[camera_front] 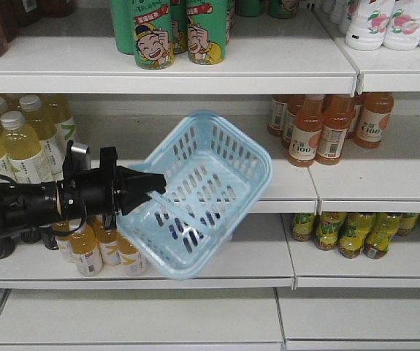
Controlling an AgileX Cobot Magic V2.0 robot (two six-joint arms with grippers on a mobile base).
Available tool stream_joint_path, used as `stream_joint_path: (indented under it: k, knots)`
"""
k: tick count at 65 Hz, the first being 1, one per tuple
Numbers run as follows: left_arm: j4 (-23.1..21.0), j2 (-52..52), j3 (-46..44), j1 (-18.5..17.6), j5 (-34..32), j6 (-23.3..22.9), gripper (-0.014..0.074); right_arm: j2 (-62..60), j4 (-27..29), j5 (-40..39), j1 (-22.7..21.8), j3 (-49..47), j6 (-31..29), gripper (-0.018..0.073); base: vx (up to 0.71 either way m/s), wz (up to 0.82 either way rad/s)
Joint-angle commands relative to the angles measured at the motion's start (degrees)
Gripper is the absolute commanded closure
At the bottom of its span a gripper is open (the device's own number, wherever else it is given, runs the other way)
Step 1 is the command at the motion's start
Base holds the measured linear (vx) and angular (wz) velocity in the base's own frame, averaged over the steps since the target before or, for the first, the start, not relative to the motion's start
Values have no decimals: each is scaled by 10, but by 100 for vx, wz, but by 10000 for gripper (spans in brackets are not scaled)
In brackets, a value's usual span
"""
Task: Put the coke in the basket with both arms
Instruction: 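Grasp the basket handle with the left gripper and lift it off the shelf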
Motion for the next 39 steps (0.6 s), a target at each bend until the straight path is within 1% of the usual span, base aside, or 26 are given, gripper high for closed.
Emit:
stream_joint_path:
  k: [1, 5, 9, 14, 23, 32, 39]
  knots:
    - [-6, -76, 39, -20, -119, -14, 604, -7, -7, -39, -4, 4, -4, 564, 0, 0]
    - [0, -108, 70, -33, -119, -14, 604, -7, -7, -39, -4, 4, -4, 564, 0, 0]
    - [16, -144, 91, -50, -119, -14, 604, -7, -7, -39, -4, 4, -4, 564, 0, 0]
    - [46, -184, 108, -71, -119, -14, 604, -7, -7, -39, -4, 4, -4, 564, 0, 0]
    - [96, -239, 112, -115, -119, -14, 604, -7, -7, -39, -4, 4, -4, 564, 0, 0]
    - [91, -283, 112, -156, -119, -14, 604, -7, -7, -39, -4, 4, -4, 564, 0, 0]
    - [96, -304, 112, -176, -119, -14, 604, -7, -7, -39, -4, 4, -4, 564, 0, 0]
